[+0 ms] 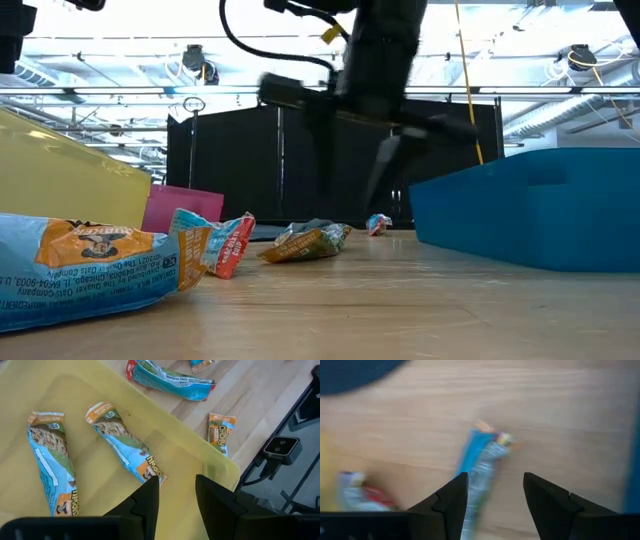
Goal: Pick and place Granola Bars by type
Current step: Put the top yellow granola bar into the yellow bin
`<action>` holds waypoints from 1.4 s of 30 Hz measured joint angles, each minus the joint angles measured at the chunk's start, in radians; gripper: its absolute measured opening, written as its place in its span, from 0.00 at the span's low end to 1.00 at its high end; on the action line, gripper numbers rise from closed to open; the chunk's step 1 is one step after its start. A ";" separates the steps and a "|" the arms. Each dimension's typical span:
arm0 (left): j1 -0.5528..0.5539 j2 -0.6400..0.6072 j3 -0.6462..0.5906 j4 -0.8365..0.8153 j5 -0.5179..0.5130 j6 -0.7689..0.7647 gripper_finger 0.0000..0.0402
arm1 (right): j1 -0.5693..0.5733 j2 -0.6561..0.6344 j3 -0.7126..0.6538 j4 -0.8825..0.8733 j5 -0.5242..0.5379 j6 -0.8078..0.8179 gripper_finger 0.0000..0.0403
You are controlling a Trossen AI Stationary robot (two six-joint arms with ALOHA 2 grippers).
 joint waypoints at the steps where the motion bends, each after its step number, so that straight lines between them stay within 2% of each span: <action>1: 0.000 0.000 0.000 0.000 0.000 0.000 0.33 | -0.004 -0.001 -0.010 0.046 -0.001 0.004 0.45; 7: 0.000 0.000 0.000 0.000 0.008 0.000 0.33 | -0.014 0.000 -0.073 0.152 -0.004 0.057 0.45; 15: 0.000 0.000 0.000 0.000 0.027 0.005 0.33 | -0.016 0.001 -0.084 0.156 -0.031 0.043 0.45; 21: 0.000 0.000 0.000 0.001 0.027 0.007 0.33 | -0.033 0.042 -0.081 0.216 -0.133 0.014 0.45; 24: -0.002 0.000 0.000 0.005 0.028 0.004 0.33 | -0.035 0.044 -0.081 0.208 -0.143 -0.003 0.45; 28: -0.003 0.000 0.000 0.006 0.034 0.002 0.33 | -0.040 0.040 -0.081 0.178 -0.120 -0.040 0.36; 34: -0.002 0.000 0.000 0.006 0.030 0.002 0.33 | -0.055 0.039 -0.082 0.218 -0.133 -0.091 0.06; 38: -0.002 0.000 0.000 0.006 0.014 0.001 0.33 | -0.060 0.018 -0.085 0.208 -0.135 -0.141 0.03; 42: 0.005 0.000 0.000 0.016 -0.085 0.026 0.33 | -0.060 -0.095 -0.089 0.106 -0.058 -0.228 0.01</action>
